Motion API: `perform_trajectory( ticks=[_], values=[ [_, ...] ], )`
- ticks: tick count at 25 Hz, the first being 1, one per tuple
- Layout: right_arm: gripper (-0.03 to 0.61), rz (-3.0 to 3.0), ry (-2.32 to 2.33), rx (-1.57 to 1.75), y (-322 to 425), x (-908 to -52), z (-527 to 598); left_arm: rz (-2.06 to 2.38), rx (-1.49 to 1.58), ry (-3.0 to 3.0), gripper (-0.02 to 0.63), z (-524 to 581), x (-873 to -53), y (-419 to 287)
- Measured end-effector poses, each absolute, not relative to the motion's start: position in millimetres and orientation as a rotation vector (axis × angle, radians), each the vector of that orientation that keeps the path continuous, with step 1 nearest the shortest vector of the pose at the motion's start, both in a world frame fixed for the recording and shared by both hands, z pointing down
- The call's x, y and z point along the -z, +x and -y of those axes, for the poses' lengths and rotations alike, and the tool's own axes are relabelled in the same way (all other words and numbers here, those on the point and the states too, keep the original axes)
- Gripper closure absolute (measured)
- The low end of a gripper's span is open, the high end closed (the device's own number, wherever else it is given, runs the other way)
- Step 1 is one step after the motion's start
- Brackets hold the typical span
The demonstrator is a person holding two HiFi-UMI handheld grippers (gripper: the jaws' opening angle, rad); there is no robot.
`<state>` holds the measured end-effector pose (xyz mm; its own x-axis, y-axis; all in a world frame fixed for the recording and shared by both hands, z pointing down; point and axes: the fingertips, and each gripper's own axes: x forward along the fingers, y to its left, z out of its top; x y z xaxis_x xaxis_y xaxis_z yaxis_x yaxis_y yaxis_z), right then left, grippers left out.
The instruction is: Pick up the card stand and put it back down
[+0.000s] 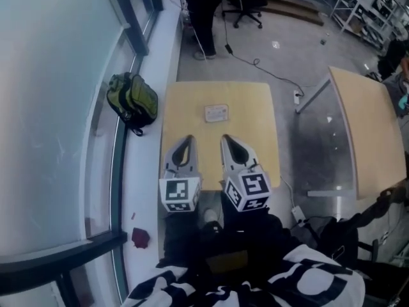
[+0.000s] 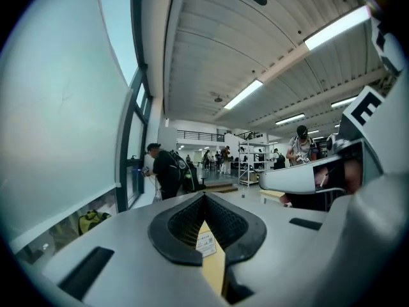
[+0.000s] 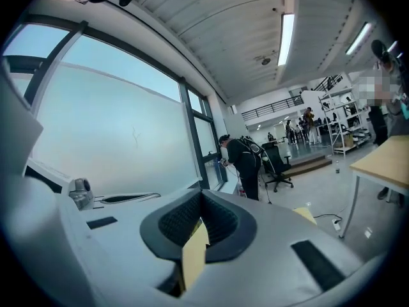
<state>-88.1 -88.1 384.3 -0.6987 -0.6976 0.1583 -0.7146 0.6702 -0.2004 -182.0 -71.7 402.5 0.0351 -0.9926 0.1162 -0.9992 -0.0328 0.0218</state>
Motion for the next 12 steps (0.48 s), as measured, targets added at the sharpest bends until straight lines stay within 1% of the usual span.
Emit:
perform_trajectory(
  ticks=[7, 12],
  values=[
    [0.559, 2.634, 1.097, -0.303, -91.0, -455.1, 108.5, 2.048, -0.183, 2.058, 0.609, 73.4, -472.5, -197.4],
    [0.558, 2.542, 1.065, -0.382, -89.9, -496.5, 123.7, 2.025, -0.226, 1.978, 0.609, 74.2, -508.0, -215.3]
  ],
)
